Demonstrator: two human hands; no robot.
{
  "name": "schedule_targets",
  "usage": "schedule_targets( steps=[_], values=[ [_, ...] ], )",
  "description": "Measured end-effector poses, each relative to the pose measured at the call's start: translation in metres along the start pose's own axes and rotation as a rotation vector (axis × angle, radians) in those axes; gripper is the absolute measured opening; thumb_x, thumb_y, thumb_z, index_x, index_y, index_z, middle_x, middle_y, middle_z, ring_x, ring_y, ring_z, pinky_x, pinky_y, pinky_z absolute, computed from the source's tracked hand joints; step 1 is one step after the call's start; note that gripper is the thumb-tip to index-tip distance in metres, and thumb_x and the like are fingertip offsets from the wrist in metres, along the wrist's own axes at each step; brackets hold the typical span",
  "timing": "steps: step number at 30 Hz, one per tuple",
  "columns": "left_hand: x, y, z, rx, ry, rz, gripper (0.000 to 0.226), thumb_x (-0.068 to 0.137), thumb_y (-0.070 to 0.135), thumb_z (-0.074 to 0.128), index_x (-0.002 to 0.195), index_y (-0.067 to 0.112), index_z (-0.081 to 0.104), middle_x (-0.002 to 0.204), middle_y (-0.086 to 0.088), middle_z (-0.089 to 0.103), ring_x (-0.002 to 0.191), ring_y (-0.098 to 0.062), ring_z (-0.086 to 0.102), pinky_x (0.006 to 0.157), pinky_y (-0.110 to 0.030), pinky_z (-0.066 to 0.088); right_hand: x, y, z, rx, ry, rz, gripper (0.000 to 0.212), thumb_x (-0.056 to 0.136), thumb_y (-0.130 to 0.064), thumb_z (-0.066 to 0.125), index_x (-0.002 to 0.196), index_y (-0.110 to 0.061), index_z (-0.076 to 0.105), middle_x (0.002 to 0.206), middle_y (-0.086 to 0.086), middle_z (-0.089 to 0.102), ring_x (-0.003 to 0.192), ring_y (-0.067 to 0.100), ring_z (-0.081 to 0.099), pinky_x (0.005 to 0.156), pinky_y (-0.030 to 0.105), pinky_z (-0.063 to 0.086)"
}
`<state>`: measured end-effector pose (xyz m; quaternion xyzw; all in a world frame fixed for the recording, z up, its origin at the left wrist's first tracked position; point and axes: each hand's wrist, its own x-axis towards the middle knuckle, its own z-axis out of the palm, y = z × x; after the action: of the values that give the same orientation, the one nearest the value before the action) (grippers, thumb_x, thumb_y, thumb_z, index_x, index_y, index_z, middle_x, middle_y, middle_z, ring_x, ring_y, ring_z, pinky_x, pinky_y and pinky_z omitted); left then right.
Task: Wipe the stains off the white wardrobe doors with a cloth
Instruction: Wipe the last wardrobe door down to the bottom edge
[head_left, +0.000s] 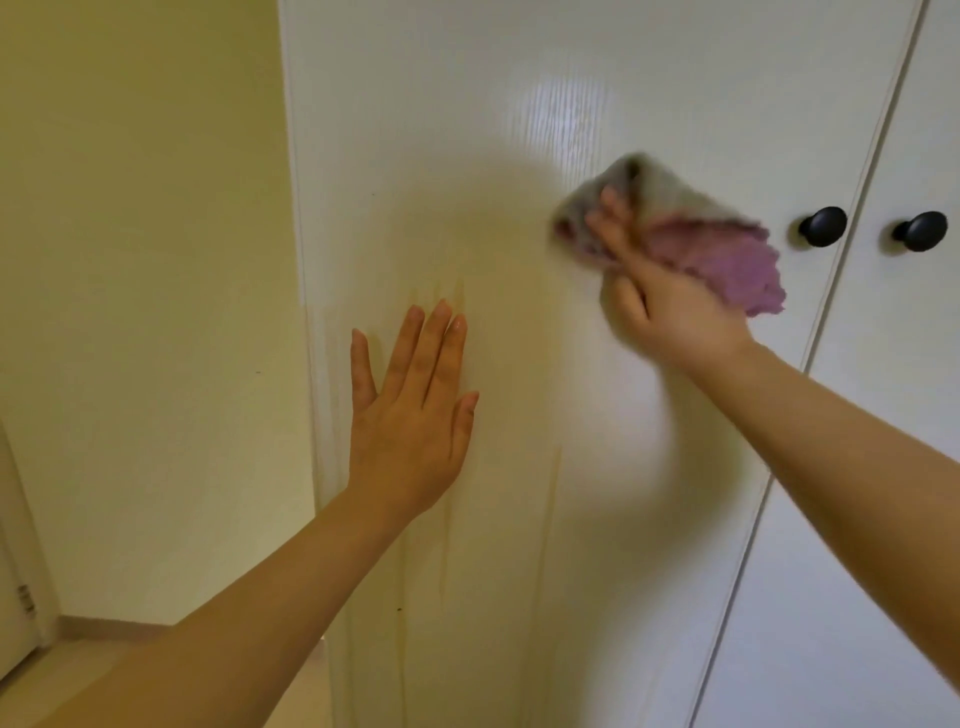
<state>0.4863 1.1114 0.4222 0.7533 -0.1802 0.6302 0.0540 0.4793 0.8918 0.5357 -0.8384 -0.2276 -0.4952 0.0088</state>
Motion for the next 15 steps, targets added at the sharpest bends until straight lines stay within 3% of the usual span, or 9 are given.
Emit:
schedule_targets(
  steps=[1,3,7,9,10,11,13,15],
  values=[
    [0.000,-0.001,0.001,-0.002,-0.001,-0.009,0.053,0.099,0.032,0.028,0.145,0.006,0.021,0.150,-0.008,0.022,0.145,-0.011,-0.004,0.114,-0.053,0.003,0.004,-0.007,0.002,-0.056,0.125,0.005,0.048,0.092,-0.022,0.036,0.133,0.001,0.046,0.141,0.016,0.041,0.126,0.029,0.042,0.108,0.025,0.019],
    [-0.001,-0.003,0.003,-0.006,-0.003,-0.013,0.052,0.100,0.032,0.025,0.145,0.006,0.021,0.150,-0.007,0.021,0.145,-0.011,-0.005,0.114,-0.052,0.002,-0.005,-0.025,0.019,-0.158,0.201,-0.057,0.046,0.094,-0.028,0.037,0.129,-0.001,0.051,0.135,0.016,0.049,0.129,0.035,0.039,0.111,0.035,0.015],
    [0.001,-0.012,0.001,-0.003,0.019,-0.006,0.053,0.098,0.030,0.029,0.144,0.005,0.022,0.150,-0.008,0.022,0.146,-0.015,0.002,0.114,-0.051,0.001,-0.029,-0.012,0.028,-0.138,-0.145,-0.438,0.049,0.102,-0.031,0.023,0.128,-0.001,0.052,0.134,0.013,0.051,0.128,0.025,0.042,0.107,0.040,0.034],
    [0.005,-0.021,-0.001,0.008,0.049,-0.025,0.053,0.097,0.027,0.032,0.143,0.003,0.024,0.149,-0.010,0.024,0.143,-0.024,0.015,0.114,-0.050,0.001,-0.008,0.009,0.011,-0.104,-0.132,-0.403,0.053,0.103,-0.031,0.018,0.133,0.005,0.044,0.137,0.017,0.046,0.131,0.014,0.036,0.108,0.039,0.031],
    [0.007,-0.025,-0.002,0.015,0.065,-0.041,0.052,0.098,0.027,0.031,0.143,0.003,0.025,0.149,-0.010,0.025,0.141,-0.027,0.019,0.114,-0.050,0.002,0.007,0.010,0.003,-0.121,-0.022,-0.327,0.047,0.101,-0.025,0.024,0.133,0.003,0.044,0.137,0.016,0.046,0.130,0.012,0.036,0.108,0.034,0.031],
    [0.009,-0.029,-0.002,0.021,0.079,-0.058,0.051,0.099,0.027,0.030,0.143,0.002,0.025,0.149,-0.011,0.026,0.139,-0.029,0.022,0.114,-0.050,0.002,0.021,0.006,-0.002,-0.123,0.099,-0.233,0.042,0.097,-0.020,0.032,0.131,-0.001,0.049,0.136,0.014,0.048,0.127,0.015,0.041,0.101,0.027,0.033],
    [0.010,-0.033,-0.001,0.018,0.080,-0.077,0.050,0.101,0.029,0.024,0.143,0.002,0.025,0.149,-0.012,0.027,0.138,-0.030,0.023,0.113,-0.050,0.002,0.032,-0.017,0.006,-0.104,0.268,-0.064,0.041,0.089,-0.013,0.039,0.124,-0.004,0.057,0.132,0.013,0.054,0.124,0.029,0.048,0.100,0.034,0.033],
    [0.010,-0.034,-0.001,0.014,0.069,-0.071,0.050,0.102,0.031,0.020,0.143,0.002,0.025,0.149,-0.013,0.028,0.138,-0.029,0.023,0.113,-0.050,0.002,0.019,-0.040,0.026,-0.142,0.225,-0.191,0.041,0.084,-0.011,0.040,0.119,-0.003,0.061,0.127,0.015,0.057,0.121,0.038,0.049,0.104,0.039,0.023]
  ],
)
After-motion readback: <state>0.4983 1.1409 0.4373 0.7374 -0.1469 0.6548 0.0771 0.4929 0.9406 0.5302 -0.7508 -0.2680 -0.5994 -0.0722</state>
